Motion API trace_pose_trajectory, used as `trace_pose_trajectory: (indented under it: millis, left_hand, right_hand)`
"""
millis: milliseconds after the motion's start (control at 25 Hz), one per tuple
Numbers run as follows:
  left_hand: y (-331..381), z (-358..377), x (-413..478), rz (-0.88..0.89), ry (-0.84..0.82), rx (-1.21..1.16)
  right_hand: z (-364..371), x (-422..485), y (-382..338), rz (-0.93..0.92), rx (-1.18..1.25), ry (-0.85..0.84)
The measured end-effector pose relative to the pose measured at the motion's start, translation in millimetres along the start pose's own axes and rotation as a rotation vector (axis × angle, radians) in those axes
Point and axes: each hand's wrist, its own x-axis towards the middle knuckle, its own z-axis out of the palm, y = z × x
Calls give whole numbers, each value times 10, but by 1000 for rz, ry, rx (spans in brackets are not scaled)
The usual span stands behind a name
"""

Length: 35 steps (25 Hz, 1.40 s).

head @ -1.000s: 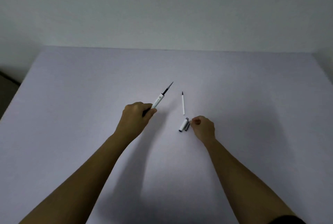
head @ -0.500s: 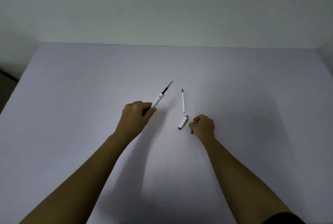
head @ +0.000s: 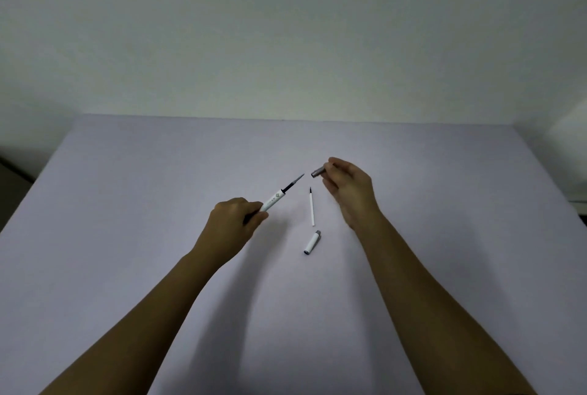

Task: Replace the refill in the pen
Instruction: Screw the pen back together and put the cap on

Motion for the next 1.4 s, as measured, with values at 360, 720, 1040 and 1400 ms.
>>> trace_pose_trajectory:
  millis: [360,720,1040,1400]
  left_hand:
    - [-4,-83,-4,-4,21,30]
    - [21,-77,-13,-5,8,39]
    - [45,-105,3,0,-1,42]
    - [75,-114,28,46,5,66]
  right_hand:
    - [150,-131,-119,-26,18,-74]
    - [159,-189,-121,-43,5,-108]
    - [117,-230,-95,-61,-36,-144]
    - [103,-228,-47,-71,-95,-167]
